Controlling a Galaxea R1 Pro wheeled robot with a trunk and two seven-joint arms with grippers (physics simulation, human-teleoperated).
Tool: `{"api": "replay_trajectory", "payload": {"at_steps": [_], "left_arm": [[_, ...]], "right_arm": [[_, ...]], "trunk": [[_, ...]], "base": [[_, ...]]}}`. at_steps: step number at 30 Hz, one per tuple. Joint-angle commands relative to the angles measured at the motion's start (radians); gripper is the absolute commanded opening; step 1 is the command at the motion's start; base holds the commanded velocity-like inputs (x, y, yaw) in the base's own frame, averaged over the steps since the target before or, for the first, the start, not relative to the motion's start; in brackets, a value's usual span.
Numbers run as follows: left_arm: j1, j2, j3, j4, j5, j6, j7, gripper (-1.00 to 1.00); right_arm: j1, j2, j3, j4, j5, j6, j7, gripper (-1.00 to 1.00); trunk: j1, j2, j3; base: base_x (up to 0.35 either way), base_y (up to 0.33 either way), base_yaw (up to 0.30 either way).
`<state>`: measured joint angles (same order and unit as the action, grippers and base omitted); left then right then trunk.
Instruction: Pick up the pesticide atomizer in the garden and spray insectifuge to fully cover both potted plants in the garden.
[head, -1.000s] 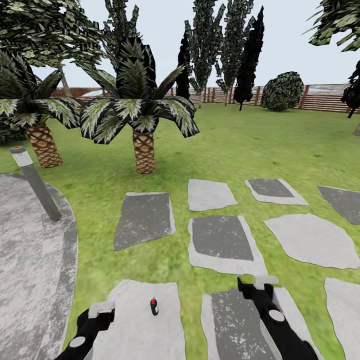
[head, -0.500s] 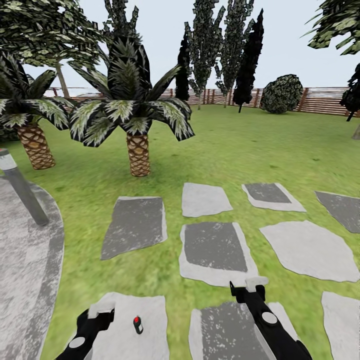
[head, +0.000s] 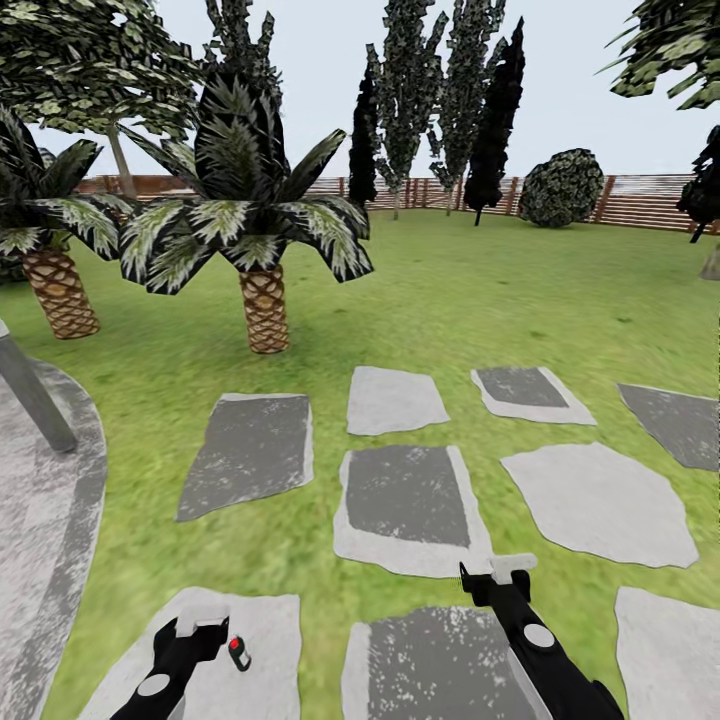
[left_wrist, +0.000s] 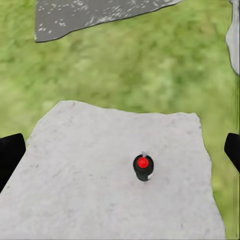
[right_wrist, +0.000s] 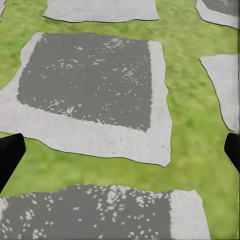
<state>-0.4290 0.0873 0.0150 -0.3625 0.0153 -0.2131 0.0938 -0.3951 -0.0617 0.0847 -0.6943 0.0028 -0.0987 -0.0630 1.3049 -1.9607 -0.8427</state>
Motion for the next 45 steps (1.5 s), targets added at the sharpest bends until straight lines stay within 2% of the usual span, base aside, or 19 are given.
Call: {"api": "replay_trajectory", "payload": {"at_steps": [1, 10, 28, 32, 35, 45], "left_arm": [[0.0, 0.0, 0.002, 0.0, 0.002, -0.003, 0.001, 1.0], [0.0, 0.0, 0.0, 0.0, -0.001, -0.004, -0.002, 1.0], [0.0, 0.002, -0.015, 0.0, -0.01, 0.003, -0.014, 1.0], [0.0, 0.007, -0.014, 0.0, -0.011, 0.009, -0.09, 1.0], [0.0, 0.009, -0.012, 0.001, -0.012, 0.013, -0.121, 1.0], [0.0, 0.009, -0.013, 0.002, -0.014, 0.014, -0.113, 1.0]], "right_arm": [[-0.001, 0.0, 0.006, 0.001, 0.0, -0.003, -0.008, 1.0], [-0.001, 0.0, 0.005, 0.001, -0.001, -0.003, -0.011, 1.0], [-0.001, 0.0, 0.005, -0.001, -0.002, -0.003, -0.009, 1.0], [-0.001, 0.0, 0.005, 0.0, 0.0, -0.003, -0.008, 1.0], [-0.001, 0.0, 0.005, 0.0, 0.0, -0.001, -0.01, 1.0], [-0.001, 0.002, 0.006, -0.001, -0.001, -0.001, -0.011, 1.0]], "trunk": [[0.0, 0.0, -0.001], [0.0, 0.0, -0.001], [0.069, -0.126, -0.057], [0.084, -0.154, -0.07], [0.096, -0.175, -0.079], [0.134, -0.245, -0.11]], "base": [[0.072, -0.282, 0.05], [0.037, -0.091, 0.131], [0.0, -0.001, 0.003], [0.0, 0.0, 0.0], [0.0, 0.0, 0.0], [0.0, 0.0, 0.0]]}}
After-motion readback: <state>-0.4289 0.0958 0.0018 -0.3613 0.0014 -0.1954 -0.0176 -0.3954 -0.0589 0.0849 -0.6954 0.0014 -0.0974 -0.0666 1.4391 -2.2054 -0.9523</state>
